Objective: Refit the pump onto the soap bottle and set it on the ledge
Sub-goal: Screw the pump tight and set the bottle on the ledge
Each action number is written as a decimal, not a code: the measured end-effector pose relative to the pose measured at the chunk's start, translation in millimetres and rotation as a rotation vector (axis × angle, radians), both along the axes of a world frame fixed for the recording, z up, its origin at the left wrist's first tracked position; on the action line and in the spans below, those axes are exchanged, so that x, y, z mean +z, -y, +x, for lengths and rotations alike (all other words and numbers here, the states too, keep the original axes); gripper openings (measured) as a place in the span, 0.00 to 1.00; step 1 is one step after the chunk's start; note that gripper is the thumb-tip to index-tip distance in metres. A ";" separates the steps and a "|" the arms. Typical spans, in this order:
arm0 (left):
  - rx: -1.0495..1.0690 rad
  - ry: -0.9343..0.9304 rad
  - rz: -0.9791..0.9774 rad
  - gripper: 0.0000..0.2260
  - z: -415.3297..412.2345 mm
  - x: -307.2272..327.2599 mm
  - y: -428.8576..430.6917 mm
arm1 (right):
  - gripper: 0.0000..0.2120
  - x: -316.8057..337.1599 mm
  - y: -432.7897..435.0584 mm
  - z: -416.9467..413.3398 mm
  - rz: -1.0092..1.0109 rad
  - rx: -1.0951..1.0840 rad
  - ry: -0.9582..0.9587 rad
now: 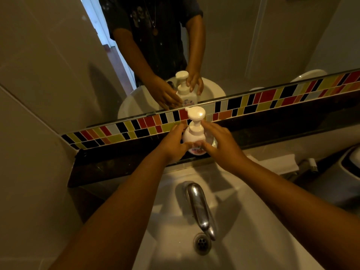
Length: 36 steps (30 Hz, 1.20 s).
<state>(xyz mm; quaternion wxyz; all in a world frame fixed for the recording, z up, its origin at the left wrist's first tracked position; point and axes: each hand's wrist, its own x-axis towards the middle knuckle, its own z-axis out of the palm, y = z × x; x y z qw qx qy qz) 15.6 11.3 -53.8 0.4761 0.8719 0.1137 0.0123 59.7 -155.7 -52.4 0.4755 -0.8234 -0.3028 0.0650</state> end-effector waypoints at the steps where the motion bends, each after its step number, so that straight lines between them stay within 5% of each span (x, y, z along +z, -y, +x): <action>1: 0.005 0.005 -0.003 0.28 -0.1 -0.7 0.1 | 0.27 -1.7 1.3 -1.4 -0.010 -0.030 0.046; 4: 0.009 0.004 0.006 0.26 1.7 -2.2 -1.6 | 0.23 4.6 -0.4 3.8 -0.034 -0.083 0.128; 14: 0.006 -0.003 -0.012 0.25 2.5 -0.9 -2.3 | 0.21 8.9 -21.7 7.5 0.012 0.014 -0.042; 20: 0.002 -0.009 0.009 0.26 2.3 -0.5 -2.1 | 0.28 -20.2 -14.3 -7.7 -0.012 -0.156 0.172; 24: 0.014 -0.007 -0.007 0.27 2.8 -1.2 -0.8 | 0.24 -19.2 -12.1 -8.9 0.010 -0.209 0.238; 32: -0.011 0.012 0.001 0.25 1.9 -0.9 -2.3 | 0.24 0.9 -19.1 6.1 0.056 -0.019 -0.055; 36: -0.013 0.018 0.007 0.26 2.5 -1.9 -2.8 | 0.28 -11.6 -16.7 0.5 0.085 -0.085 -0.046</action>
